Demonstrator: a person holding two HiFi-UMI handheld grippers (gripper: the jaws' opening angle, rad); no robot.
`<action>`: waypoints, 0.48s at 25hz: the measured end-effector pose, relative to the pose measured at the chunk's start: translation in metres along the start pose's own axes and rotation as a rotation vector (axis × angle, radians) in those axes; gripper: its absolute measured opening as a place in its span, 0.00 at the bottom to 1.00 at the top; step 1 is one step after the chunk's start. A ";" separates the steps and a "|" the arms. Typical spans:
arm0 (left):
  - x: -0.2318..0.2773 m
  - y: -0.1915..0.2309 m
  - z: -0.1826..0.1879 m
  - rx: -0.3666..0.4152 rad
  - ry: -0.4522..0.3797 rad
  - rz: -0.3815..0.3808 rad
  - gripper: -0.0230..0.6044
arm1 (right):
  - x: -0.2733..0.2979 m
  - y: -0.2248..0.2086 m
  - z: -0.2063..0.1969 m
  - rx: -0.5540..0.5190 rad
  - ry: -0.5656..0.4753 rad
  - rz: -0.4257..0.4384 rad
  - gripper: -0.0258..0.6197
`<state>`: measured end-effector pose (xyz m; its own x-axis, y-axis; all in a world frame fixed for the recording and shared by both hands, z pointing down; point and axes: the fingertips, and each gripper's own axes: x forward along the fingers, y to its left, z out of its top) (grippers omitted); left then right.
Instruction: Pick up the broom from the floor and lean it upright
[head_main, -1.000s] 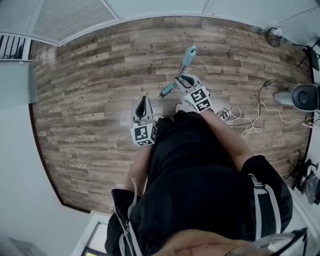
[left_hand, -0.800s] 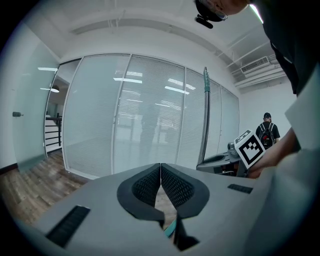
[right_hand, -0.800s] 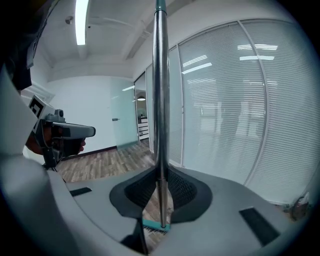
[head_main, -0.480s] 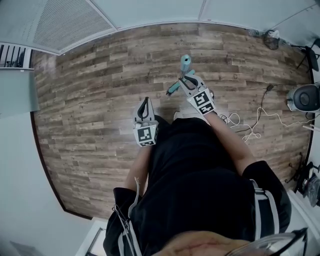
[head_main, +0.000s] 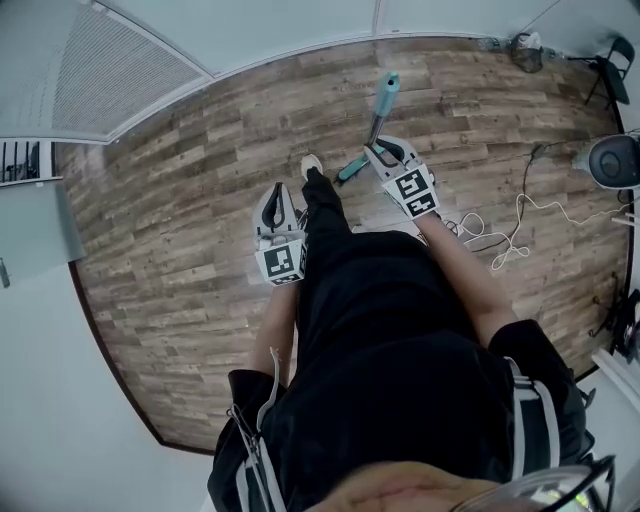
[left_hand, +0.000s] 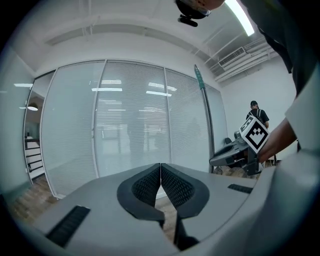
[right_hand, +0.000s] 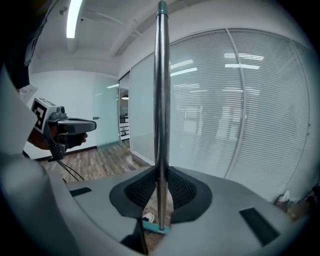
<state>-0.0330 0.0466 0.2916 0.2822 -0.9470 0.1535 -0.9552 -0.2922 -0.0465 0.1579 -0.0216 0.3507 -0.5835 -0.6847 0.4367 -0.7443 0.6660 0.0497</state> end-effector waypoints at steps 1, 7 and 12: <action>0.009 0.006 -0.001 -0.012 0.001 -0.001 0.07 | 0.003 -0.005 0.001 0.006 0.004 -0.012 0.16; 0.070 0.029 -0.011 -0.056 -0.009 -0.033 0.07 | 0.038 -0.039 0.009 0.014 0.011 -0.067 0.16; 0.133 0.045 -0.012 -0.084 0.016 -0.103 0.07 | 0.084 -0.079 0.027 0.031 0.046 -0.100 0.16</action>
<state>-0.0398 -0.0907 0.3221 0.3781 -0.9102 0.1688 -0.9256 -0.3747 0.0530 0.1590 -0.1397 0.3590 -0.4912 -0.7322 0.4718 -0.8081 0.5852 0.0669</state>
